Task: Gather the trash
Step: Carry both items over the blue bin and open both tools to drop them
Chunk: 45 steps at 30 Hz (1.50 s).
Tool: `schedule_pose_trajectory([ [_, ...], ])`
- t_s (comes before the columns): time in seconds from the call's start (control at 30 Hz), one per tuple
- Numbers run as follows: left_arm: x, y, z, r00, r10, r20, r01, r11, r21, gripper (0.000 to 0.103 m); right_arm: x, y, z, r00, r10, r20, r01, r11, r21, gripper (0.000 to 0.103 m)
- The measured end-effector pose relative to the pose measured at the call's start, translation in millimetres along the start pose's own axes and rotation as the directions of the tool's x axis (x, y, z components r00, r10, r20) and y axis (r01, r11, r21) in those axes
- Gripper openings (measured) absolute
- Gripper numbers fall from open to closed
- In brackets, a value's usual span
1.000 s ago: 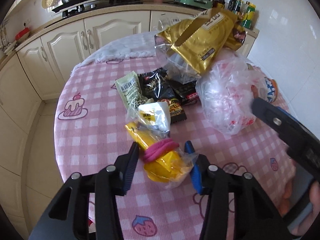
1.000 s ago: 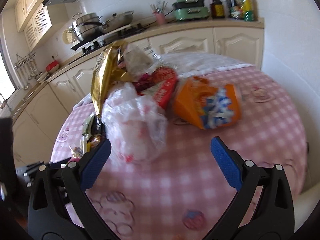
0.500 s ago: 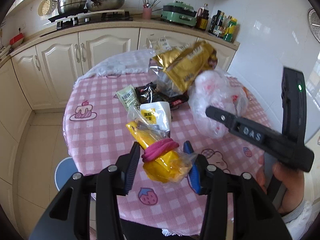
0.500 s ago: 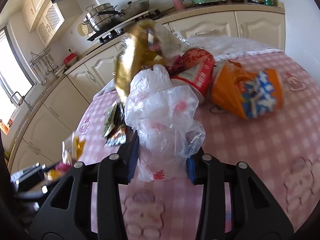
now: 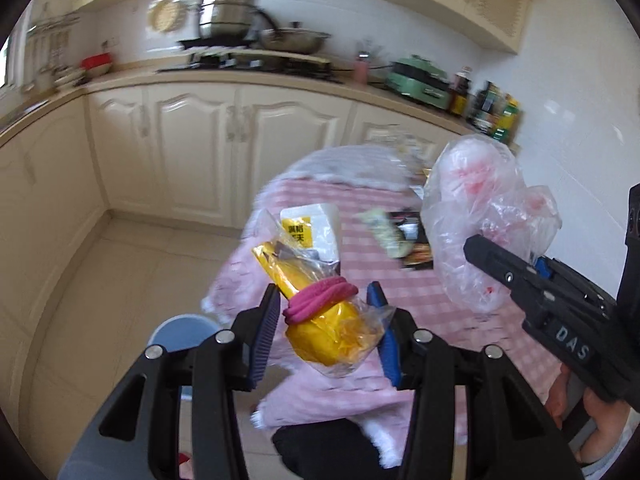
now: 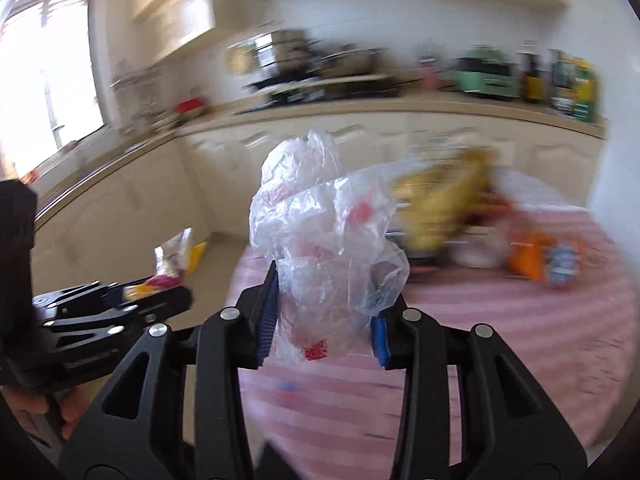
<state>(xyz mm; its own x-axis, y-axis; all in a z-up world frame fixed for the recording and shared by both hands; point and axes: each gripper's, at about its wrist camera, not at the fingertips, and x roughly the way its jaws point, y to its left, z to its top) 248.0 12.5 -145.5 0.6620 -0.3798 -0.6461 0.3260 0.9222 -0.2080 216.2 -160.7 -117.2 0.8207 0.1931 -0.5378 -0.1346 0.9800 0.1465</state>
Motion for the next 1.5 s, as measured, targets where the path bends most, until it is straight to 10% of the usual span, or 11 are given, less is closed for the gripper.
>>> schedule_pose_trajectory([
  [0.27, 40.8, 140.3, -36.1, 0.971, 0.186, -0.15, -0.213, 0.958, -0.192, 0.044, 150.5, 101.5, -21.3, 0.963, 0.152, -0.221, -0.179, 0.978, -0.107, 0.038],
  [0.63, 193.4, 272.7, -84.0, 0.885, 0.166, -0.436, -0.321, 0.895, -0.311, 0.045, 340.6, 150.3, -96.6, 0.861, 0.046, -0.506, -0.142, 0.978, -0.153, 0.039],
  [0.9, 242.6, 300.9, -80.8, 0.883, 0.154, -0.443, -0.333, 0.87, -0.363, 0.066, 391.6, 145.5, -110.7, 0.834, 0.01, -0.551, -0.111, 0.983, -0.149, 0.04],
  [1.17, 228.9, 326.6, -102.3, 0.883, 0.161, -0.441, -0.351, 0.85, -0.392, 0.066, 389.3, 158.0, -131.6, 0.814, 0.02, -0.581, -0.116, 0.985, -0.128, 0.041],
  [1.5, 188.9, 323.2, -105.2, 0.868, 0.244, -0.433, -0.417, 0.832, -0.366, 0.066, 378.5, 177.3, -117.2, 0.836, 0.06, -0.545, -0.145, 0.983, -0.115, 0.044],
])
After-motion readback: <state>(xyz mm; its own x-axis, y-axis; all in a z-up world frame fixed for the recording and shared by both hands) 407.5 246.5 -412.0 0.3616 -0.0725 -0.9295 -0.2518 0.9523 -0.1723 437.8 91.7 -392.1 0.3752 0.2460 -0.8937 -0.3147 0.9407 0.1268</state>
